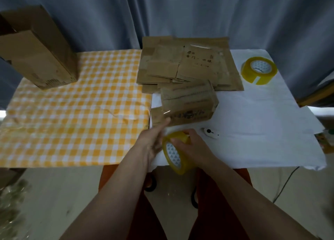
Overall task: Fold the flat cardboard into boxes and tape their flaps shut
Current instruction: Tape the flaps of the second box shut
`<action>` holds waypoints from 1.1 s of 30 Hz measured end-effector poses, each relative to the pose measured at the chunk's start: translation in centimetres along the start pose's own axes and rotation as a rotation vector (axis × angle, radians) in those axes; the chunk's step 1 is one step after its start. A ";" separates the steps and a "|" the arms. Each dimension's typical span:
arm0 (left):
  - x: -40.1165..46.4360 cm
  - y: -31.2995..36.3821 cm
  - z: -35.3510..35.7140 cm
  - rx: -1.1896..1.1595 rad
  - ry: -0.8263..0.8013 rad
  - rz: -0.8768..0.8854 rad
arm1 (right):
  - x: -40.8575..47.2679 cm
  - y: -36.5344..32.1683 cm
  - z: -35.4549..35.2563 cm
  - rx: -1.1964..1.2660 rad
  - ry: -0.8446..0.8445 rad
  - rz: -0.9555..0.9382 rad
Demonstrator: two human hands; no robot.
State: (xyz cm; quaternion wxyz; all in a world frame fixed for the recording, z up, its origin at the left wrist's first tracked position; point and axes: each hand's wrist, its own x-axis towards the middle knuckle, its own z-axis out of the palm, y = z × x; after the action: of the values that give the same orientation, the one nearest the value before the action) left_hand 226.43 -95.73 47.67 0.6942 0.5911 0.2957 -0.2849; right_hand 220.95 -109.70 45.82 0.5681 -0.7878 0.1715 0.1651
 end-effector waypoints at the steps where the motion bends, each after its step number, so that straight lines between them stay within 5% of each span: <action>1: -0.1 -0.5 0.3 -0.002 -0.032 -0.030 | -0.1 0.0 -0.1 -0.001 0.002 -0.007; 6: 0.7 -1.6 1.3 -0.026 0.100 -0.006 | 0.0 -0.1 -1.5 0.008 -0.021 -0.014; 11: 1.6 -2.0 0.8 -0.058 0.015 0.042 | 3.1 2.7 -5.5 -0.368 0.423 0.058; 15: 1.8 -2.2 0.6 -0.055 -0.011 0.066 | 4.7 5.3 -6.3 -0.612 0.435 0.159; 22: 2.3 -2.6 0.5 -0.098 0.056 0.076 | 2.3 2.7 -5.5 -0.254 0.347 -0.301; 28: 2.5 -2.8 0.5 -0.077 0.062 0.101 | 2.1 -4.1 -1.7 -0.594 0.338 -0.907; 33: 2.4 -2.6 0.4 -0.075 0.075 0.117 | 4.5 -4.9 0.1 -1.014 0.144 -0.760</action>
State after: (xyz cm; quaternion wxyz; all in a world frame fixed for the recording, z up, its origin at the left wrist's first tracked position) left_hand 226.11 -96.58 44.16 0.7200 0.5911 0.2968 -0.2100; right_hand 227.16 -108.50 47.86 0.1304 -0.9739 -0.1816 -0.0404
